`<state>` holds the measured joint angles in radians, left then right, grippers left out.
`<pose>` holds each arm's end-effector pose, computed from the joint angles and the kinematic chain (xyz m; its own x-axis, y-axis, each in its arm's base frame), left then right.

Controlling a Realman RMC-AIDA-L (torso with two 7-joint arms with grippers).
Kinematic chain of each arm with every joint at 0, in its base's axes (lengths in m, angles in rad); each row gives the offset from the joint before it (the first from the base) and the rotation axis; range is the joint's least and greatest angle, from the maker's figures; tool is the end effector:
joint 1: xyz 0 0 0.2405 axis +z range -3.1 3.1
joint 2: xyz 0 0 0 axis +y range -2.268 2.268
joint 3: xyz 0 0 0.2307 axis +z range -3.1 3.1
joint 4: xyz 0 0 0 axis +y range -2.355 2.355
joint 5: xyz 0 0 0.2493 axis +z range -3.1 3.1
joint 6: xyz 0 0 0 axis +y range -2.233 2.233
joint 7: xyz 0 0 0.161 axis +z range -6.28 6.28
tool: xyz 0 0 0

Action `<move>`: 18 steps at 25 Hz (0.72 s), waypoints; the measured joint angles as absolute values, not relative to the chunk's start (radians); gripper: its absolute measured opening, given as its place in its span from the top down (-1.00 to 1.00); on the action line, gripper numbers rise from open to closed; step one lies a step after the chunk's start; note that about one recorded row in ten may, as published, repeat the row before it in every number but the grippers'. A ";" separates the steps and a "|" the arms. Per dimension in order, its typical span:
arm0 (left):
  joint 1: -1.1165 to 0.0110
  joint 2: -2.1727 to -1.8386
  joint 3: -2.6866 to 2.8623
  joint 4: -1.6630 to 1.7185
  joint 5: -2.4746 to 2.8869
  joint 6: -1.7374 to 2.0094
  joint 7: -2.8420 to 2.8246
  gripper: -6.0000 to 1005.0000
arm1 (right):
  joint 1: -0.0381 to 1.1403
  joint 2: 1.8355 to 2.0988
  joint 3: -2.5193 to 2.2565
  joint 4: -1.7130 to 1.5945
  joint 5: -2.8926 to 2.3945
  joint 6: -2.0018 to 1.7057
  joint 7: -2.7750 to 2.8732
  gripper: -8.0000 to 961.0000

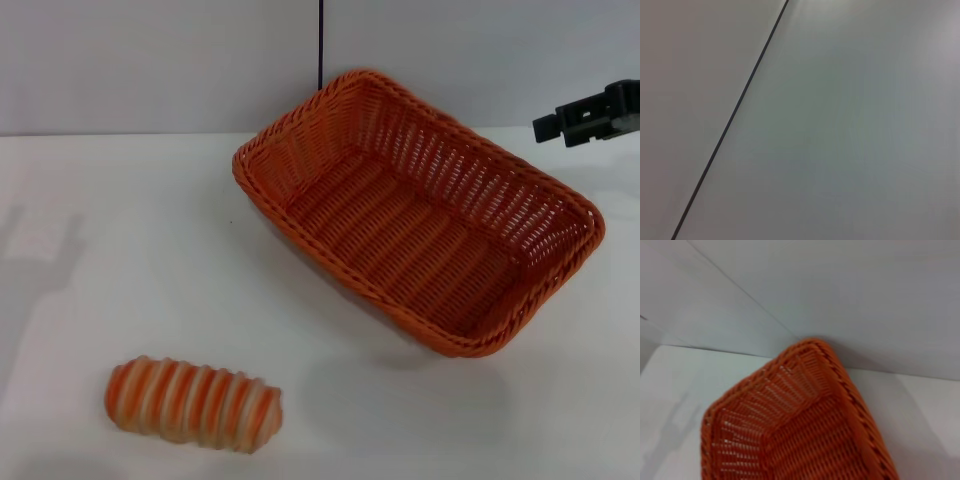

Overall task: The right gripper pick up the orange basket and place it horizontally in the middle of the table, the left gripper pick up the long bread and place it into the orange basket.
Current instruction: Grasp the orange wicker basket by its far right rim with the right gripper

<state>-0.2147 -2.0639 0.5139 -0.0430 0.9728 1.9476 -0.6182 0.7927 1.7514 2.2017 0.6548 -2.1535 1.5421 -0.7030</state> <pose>-0.3367 0.2219 0.0444 0.3010 -0.4050 0.8633 0.8388 -0.3183 -0.4417 0.2232 0.4365 0.0954 0.4423 -0.8726 -0.2071 -0.8966 -0.4248 -0.1250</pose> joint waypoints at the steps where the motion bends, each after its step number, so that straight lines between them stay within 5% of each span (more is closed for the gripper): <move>1: -0.215 -2.064 0.514 -0.043 0.973 1.947 -0.618 -0.62 | 0.793 1.751 2.202 0.655 -2.154 1.542 -0.703 -0.43; 18: -0.215 -2.063 0.514 -0.043 0.977 1.943 -0.618 -0.61 | 0.789 1.791 2.165 0.644 -2.209 1.478 -0.728 -0.42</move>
